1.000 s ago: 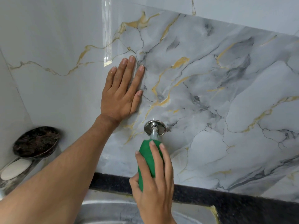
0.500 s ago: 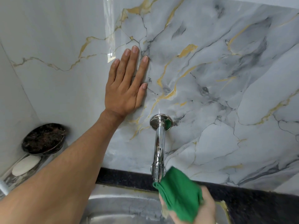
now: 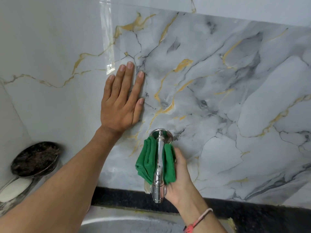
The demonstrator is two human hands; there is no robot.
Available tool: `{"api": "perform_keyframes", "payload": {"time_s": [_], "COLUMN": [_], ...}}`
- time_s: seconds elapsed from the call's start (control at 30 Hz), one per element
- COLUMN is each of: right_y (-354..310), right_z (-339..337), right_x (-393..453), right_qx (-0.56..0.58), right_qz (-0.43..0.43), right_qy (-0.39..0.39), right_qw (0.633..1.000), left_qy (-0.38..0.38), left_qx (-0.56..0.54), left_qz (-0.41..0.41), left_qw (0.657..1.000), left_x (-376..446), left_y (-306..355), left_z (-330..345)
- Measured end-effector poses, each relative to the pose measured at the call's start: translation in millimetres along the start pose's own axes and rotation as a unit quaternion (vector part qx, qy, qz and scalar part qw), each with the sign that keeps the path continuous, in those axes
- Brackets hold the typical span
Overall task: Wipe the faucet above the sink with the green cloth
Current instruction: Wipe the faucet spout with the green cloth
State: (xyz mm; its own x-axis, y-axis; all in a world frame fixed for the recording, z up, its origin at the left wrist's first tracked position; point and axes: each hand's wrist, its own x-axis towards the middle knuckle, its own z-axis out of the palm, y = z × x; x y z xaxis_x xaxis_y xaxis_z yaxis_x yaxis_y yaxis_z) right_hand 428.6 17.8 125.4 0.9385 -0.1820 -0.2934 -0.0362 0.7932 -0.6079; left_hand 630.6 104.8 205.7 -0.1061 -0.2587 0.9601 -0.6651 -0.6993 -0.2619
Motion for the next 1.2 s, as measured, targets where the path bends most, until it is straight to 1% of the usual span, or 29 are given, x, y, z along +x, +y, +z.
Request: {"api": "perform_keyframes", "payload": {"time_s": [0.07, 0.13, 0.2, 0.27, 0.33, 0.37, 0.4, 0.43, 0.47, 0.5, 0.53, 0.57, 0.6, 0.63, 0.67, 0.7, 0.73, 0.77, 0.8, 0.83, 0.87, 0.9, 0.93, 1.07, 1.13, 1.2], "right_y": [7, 15, 24, 31, 32, 31, 33, 34, 33, 25, 19, 19, 21, 17, 19, 23, 29, 37, 44, 47, 51, 52, 55, 62, 62, 63], "right_z": [-3, -11, -18, -25, -24, -25, -38, -43, -41, -30, -26, -31, -32, -16, -1, 15, 26, 30, 34, 41, 41, 38, 31, 11, 12, 12], "right_x": [-8, -15, -25, -37, -47, -53, -70, -83, -90, -93, -96, -95, -91, -92, -88, -89, -87, -78, -68, -59, -52, -46, -42, -36, -36, -40], "right_qx": [-0.037, -0.080, -0.134, -0.206, -0.270, -0.277, -0.249, -0.225, -0.247, -0.291, -0.325, -0.381, -0.420, -0.450, -0.434, -0.468, -0.561, -0.653, -0.712, -0.746, -0.756, -0.752, -0.746, -0.750, -0.748, -0.745], "right_qz": [-0.010, -0.017, -0.038, -0.063, -0.054, -0.042, -0.049, -0.062, -0.078, -0.094, -0.100, -0.129, -0.139, -0.163, -0.280, -0.403, -0.460, -0.471, -0.471, -0.459, -0.450, -0.456, -0.471, -0.523, -0.537, -0.545], "right_qy": [-0.029, -0.036, -0.004, 0.037, 0.073, 0.090, 0.063, 0.068, 0.089, 0.133, 0.160, 0.212, 0.262, 0.299, 0.339, 0.322, 0.293, 0.265, 0.249, 0.242, 0.244, 0.250, 0.259, 0.256, 0.250, 0.243], "right_qw": [0.999, 0.996, 0.990, 0.976, 0.958, 0.956, 0.965, 0.970, 0.962, 0.943, 0.927, 0.890, 0.858, 0.826, 0.786, 0.717, 0.623, 0.531, 0.457, 0.418, 0.407, 0.405, 0.393, 0.313, 0.300, 0.297], "left_qy": [0.000, -0.001, 0.000, 0.004, 0.005, 0.005, 0.003, 0.002, 0.001, -0.001, -0.002, -0.002, -0.002, -0.002, -0.005, -0.008, -0.011, -0.012, -0.011, -0.011, -0.011, -0.010, -0.009, -0.011, -0.018, -0.027], "left_qx": [-0.002, -0.001, 0.000, 0.001, 0.001, 0.000, -0.002, -0.004, -0.004, -0.005, -0.005, -0.005, -0.005, -0.005, -0.004, -0.004, -0.002, 0.001, 0.003, 0.003, 0.000, -0.002, 0.000, 0.010, 0.020, 0.022], "left_qz": [0.001, 0.000, -0.003, -0.003, -0.003, -0.004, -0.006, -0.008, -0.009, -0.009, -0.009, -0.008, -0.007, -0.006, -0.006, -0.008, -0.009, -0.010, -0.012, -0.012, -0.010, -0.007, -0.003, 0.000, -0.004, -0.006], "left_qw": [1.000, 1.000, 1.000, 1.000, 1.000, 1.000, 1.000, 1.000, 1.000, 1.000, 1.000, 1.000, 1.000, 1.000, 1.000, 1.000, 1.000, 1.000, 1.000, 1.000, 1.000, 1.000, 1.000, 1.000, 1.000, 0.999], "left_x": [0, -1, -1, -1, 0, 1, 1, 1, 1, 1, 1, 1, 1, 1, 1, 2, 2, 3, 4, 4, 3, 3, 2, 1, 2, 4], "left_y": [1, 1, 0, 0, 1, 1, 1, 1, 1, 0, 1, 1, 2, 3, 4, 4, 3, 2, 2, 1, 1, 2, 2, 1, 1, 0], "left_z": [0, 1, 1, 2, 2, 2, 1, 1, 0, 0, -1, -1, -2, -2, -2, -3, -3, -4, -4, -4, -4, -4, -4, -2, -2, -3]}}
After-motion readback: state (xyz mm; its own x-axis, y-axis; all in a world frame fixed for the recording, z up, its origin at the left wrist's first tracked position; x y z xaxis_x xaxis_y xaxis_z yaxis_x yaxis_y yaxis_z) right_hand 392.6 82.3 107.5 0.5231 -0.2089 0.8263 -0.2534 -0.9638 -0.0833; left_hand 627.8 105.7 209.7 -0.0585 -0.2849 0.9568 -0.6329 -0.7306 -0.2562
